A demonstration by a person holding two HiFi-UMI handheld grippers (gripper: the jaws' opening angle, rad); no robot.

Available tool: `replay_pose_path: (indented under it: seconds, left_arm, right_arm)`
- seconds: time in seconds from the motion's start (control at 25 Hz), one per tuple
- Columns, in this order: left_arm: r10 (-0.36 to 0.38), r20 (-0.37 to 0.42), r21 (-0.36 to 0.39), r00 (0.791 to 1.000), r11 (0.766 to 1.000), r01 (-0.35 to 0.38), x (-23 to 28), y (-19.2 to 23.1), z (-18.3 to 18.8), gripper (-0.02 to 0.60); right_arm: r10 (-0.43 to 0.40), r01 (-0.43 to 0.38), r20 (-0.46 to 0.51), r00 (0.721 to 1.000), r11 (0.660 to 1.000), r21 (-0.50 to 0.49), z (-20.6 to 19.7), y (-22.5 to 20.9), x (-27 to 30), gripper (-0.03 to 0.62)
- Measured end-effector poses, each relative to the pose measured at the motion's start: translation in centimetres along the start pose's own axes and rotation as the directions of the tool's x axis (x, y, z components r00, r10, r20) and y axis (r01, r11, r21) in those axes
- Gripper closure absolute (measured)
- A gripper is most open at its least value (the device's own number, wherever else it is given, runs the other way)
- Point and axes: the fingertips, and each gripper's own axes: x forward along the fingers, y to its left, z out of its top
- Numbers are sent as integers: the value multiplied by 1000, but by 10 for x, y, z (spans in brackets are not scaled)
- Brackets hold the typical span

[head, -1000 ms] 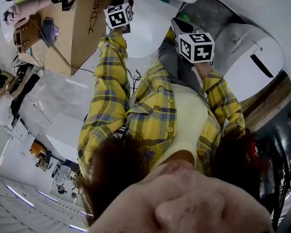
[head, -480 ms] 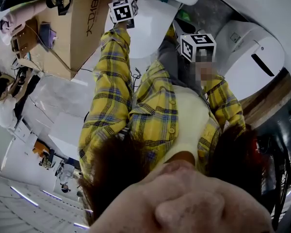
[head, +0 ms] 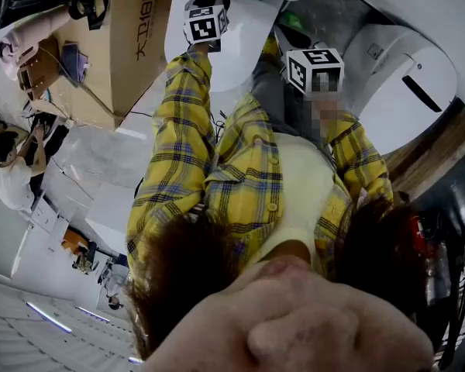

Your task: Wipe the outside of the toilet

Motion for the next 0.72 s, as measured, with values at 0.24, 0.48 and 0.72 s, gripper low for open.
replay_pose_path:
  seconds: [0.24, 0.48, 0.72]
  left_arm:
    - [-45, -33, 12, 998, 999, 45, 2, -30, -13, 483]
    - [-102, -57, 42, 993, 994, 104, 6, -64, -22, 483]
    - [-173, -106, 107, 979, 977, 184, 7, -107, -33, 483]
  right_arm:
    - [-18, 18, 10, 1000, 1000, 25, -9, -7, -11, 568]
    - [-36, 34, 23, 999, 998, 56, -21, -13, -22, 568]
    - [-59, 55, 40, 997, 995, 89, -31, -21, -38, 568]
